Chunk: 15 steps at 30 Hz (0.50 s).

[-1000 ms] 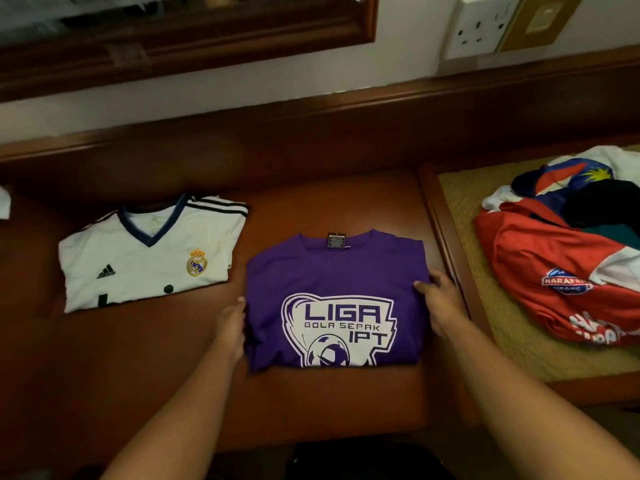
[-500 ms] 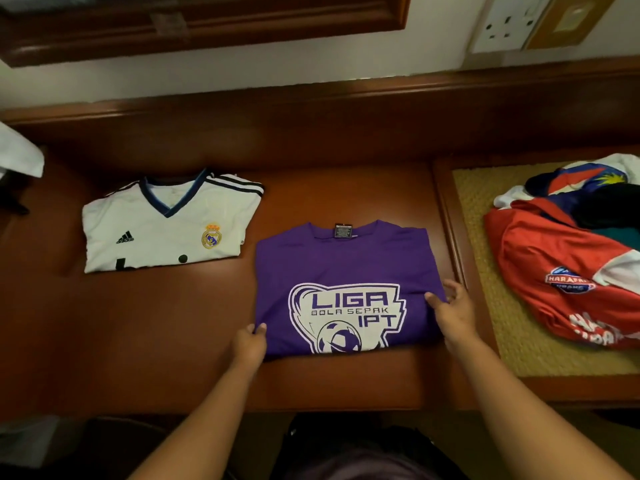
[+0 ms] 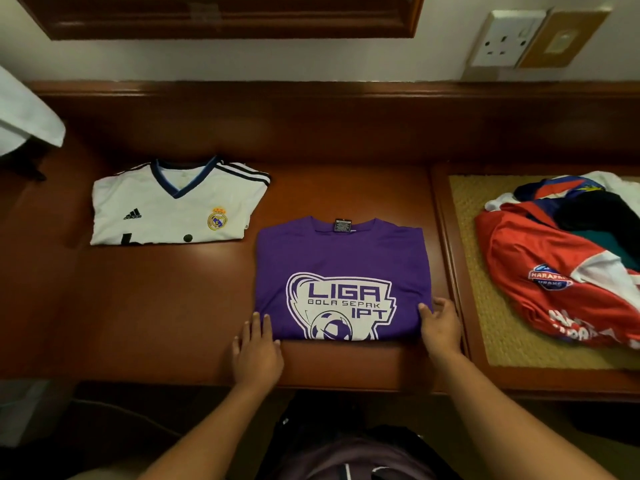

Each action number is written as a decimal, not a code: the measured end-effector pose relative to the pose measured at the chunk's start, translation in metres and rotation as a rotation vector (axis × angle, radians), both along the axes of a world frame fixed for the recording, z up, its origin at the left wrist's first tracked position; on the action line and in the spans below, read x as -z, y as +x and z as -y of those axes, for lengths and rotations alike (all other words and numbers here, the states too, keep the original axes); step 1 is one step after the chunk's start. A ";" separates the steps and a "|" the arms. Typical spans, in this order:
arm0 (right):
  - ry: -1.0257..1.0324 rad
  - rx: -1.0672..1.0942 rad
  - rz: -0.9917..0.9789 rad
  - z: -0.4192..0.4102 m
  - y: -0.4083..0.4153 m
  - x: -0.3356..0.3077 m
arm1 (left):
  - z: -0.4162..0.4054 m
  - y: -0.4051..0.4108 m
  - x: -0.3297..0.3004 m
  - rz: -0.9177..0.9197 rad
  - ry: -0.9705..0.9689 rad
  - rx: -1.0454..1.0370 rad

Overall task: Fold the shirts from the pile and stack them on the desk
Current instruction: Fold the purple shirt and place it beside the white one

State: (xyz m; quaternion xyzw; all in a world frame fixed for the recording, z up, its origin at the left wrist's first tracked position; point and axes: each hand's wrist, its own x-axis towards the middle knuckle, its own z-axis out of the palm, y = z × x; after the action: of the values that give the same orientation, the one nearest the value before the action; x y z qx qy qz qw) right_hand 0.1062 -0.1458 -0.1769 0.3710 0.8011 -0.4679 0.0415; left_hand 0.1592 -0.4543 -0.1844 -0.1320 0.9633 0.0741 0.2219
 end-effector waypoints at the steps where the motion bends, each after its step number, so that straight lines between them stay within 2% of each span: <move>1: 0.063 -0.041 -0.012 -0.003 0.001 0.001 | -0.002 0.001 -0.002 -0.016 0.004 -0.028; 4: 0.254 -0.171 -0.087 -0.005 -0.001 0.006 | -0.006 -0.011 -0.008 -0.086 0.036 -0.038; 6: 0.365 -0.288 -0.099 0.005 -0.010 0.005 | -0.012 -0.029 -0.008 -0.124 0.074 0.026; 9: 0.419 -0.496 -0.102 0.029 -0.031 0.005 | -0.025 -0.061 -0.004 -0.139 0.100 0.167; 13: 0.533 -0.752 0.017 0.052 -0.058 0.023 | -0.033 -0.096 0.015 -0.119 0.114 0.262; 15: 0.575 -0.813 0.113 0.052 -0.063 0.035 | -0.023 -0.099 0.028 -0.109 0.119 0.292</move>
State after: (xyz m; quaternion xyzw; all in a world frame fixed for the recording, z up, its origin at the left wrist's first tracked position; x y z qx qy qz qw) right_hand 0.0431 -0.1981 -0.2120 0.0501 0.9739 -0.1534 0.1596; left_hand 0.0601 -0.4313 -0.2129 0.0271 0.9767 0.1052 0.1849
